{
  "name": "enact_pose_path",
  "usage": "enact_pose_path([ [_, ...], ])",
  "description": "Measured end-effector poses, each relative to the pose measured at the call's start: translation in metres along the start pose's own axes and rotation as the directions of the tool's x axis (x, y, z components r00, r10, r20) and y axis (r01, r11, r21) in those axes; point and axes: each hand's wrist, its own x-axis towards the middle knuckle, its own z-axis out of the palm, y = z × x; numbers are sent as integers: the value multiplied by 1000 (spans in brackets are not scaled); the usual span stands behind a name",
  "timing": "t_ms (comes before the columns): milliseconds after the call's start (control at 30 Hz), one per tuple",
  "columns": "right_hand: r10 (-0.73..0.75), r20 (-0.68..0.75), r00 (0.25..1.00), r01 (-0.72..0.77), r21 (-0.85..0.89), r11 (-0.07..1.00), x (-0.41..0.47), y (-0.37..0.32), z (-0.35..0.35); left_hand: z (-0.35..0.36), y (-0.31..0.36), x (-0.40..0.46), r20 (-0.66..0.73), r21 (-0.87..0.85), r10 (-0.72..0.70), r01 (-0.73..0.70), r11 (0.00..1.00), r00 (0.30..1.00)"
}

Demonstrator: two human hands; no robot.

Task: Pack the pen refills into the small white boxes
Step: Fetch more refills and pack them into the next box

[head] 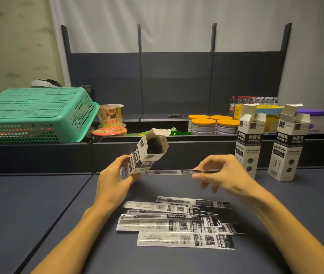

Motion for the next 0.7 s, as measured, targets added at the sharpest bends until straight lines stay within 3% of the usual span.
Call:
enact_pose_path([
  [167,38,-7,999,-31,429,903,-5,-13,-1,0,2,-1,9,-13,-4,4,1000,1000],
  [367,-29,-75,997,73,686,724,-10,-31,-12,-1,3,-1,16,-9,6,-6,1000,1000],
  [467,-72,-125,990,142,743,654,-12,-33,-19,0,6,-1,23,-26,27,-26,999,999],
  [700,-148,-188,971,238,719,653,-8,-30,-16,3,6,-4,37,1,48,-48,999,998],
])
